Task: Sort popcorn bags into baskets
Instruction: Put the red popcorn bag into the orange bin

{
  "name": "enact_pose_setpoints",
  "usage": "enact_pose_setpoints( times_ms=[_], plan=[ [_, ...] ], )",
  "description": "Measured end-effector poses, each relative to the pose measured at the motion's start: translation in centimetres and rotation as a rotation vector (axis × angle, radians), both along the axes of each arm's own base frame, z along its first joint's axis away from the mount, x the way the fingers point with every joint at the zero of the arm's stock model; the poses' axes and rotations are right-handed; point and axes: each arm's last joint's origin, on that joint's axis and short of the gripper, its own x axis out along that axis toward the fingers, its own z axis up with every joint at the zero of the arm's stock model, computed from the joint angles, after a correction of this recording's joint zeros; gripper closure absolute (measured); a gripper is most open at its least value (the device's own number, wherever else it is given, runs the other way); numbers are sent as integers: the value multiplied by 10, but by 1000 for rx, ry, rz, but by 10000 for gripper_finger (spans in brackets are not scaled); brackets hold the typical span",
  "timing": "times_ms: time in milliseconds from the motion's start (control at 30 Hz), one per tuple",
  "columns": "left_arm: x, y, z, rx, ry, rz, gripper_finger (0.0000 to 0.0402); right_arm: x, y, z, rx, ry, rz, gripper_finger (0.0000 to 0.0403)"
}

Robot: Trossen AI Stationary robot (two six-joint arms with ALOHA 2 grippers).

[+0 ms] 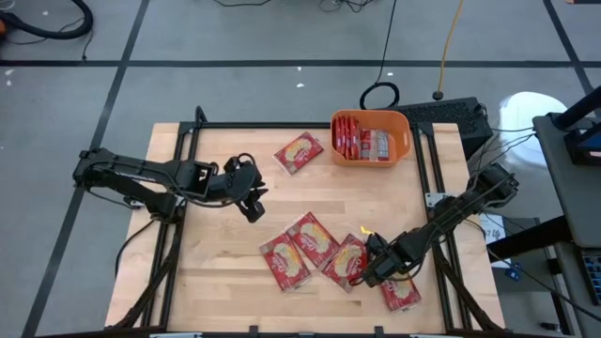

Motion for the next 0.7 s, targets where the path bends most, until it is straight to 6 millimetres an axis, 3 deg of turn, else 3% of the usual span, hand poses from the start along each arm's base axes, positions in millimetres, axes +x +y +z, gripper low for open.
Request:
enact_pose_setpoints(
  times_ms=[167, 700],
  plan=[
    [0, 4, 0, 2, -2, 16, 309, 2, -3, 4, 20, -28, -6, 392],
    [1, 7, 1, 9, -6, 21, 309, 6, -20, 50, 149, -271, -4, 403]
  ],
)
